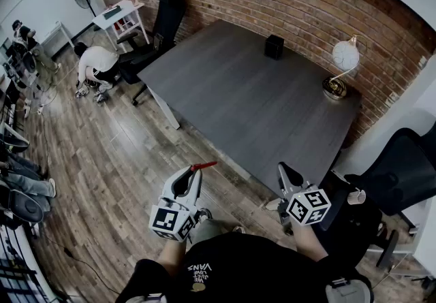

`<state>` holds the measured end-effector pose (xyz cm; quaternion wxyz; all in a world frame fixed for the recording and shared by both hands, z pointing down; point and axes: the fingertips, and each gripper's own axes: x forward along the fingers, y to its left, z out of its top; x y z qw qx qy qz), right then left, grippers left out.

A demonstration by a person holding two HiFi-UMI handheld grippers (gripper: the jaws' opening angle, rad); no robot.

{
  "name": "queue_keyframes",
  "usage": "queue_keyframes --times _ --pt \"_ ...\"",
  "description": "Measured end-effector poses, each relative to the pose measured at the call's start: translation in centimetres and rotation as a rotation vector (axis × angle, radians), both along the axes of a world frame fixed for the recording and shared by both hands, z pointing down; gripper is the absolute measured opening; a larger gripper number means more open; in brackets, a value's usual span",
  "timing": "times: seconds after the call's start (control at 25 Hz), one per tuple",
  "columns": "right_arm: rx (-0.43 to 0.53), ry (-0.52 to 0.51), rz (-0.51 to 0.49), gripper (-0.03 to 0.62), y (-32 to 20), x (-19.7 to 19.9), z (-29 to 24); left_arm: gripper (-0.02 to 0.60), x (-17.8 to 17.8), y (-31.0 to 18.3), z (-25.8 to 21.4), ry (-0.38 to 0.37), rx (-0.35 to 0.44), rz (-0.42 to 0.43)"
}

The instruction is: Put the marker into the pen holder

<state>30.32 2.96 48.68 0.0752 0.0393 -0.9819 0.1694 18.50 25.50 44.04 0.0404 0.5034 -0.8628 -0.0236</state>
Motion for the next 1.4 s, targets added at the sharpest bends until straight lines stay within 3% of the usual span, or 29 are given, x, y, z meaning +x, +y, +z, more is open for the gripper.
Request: queue_keyframes --times 0.48,1.16,1.4 --pt "-0.03 0.025 0.069 0.002 -1.4 -3.3 0.9 0.098 -5.3 -2.3 0.7 0.015 0.011 0.064" --pt "-0.049 0.016 0.235 0.002 1.8 -16.9 -0.2 0.098 -22.0 -1.0 0.4 0.019 -0.008 0.219" --pt "-0.053 0.018 0.327 0.002 2.6 -19.3 -0.3 0.098 -26.5 -1.6 0.7 0.021 -0.018 0.304"
